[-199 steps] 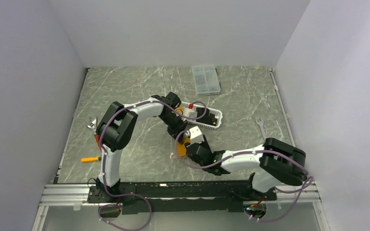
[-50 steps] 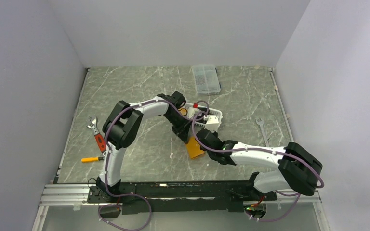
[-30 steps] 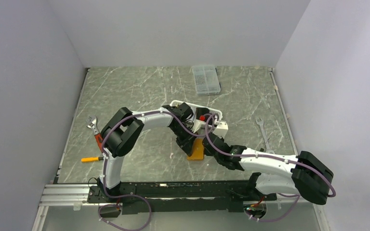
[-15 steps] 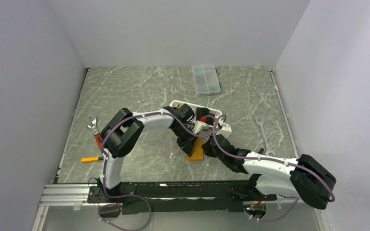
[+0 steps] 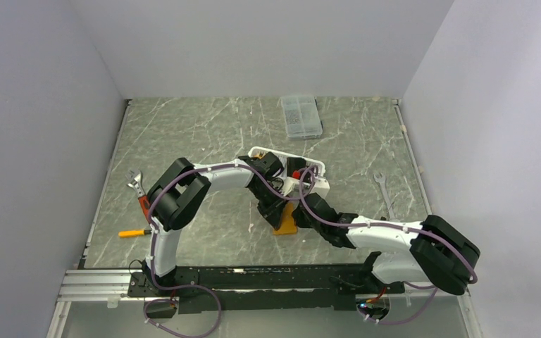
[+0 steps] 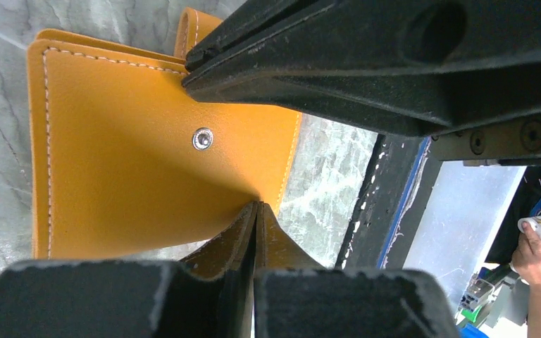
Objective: Put the credit cards into the card holder
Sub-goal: Close the card holder at the center of the board.
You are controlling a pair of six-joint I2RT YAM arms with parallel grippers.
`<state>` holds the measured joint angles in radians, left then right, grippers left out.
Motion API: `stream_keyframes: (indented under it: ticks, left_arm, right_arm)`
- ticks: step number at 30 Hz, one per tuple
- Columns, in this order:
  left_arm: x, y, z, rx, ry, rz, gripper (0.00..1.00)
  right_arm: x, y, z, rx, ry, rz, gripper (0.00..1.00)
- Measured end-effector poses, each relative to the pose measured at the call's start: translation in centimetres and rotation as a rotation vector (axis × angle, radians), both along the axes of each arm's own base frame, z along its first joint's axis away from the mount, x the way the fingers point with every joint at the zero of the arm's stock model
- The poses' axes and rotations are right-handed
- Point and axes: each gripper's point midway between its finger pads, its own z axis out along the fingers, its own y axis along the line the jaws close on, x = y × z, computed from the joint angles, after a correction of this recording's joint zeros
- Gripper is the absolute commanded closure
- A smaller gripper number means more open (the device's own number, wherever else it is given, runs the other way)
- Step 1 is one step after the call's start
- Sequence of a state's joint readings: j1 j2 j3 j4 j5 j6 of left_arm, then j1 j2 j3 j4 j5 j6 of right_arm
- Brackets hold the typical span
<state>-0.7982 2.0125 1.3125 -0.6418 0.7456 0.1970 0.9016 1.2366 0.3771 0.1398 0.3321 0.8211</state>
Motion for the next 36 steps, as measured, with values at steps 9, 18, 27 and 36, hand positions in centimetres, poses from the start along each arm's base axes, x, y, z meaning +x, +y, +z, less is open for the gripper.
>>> stream_keyframes:
  ticks: [9,18,27,36]
  left_arm:
    - [0.0,0.0,0.0,-0.010,0.000,-0.009,0.94]
    - [0.0,0.0,0.1,-0.019,-0.002,-0.018,0.94]
    - [0.0,0.1,0.1,-0.022,0.013,-0.008,0.95]
    - [0.2,0.2,0.1,-0.035,0.030,-0.003,0.95]
  right_arm:
    - [-0.7,0.8,0.5,-0.071,-0.007,0.055,1.00]
    - [-1.3,0.9,1.6,-0.022,-0.031,0.052,1.00]
    - [-0.5,1.4,0.9,-0.008,-0.039,0.010,1.00]
    - [-0.3,1.5,0.4,-0.032,-0.056,-0.017,1.00]
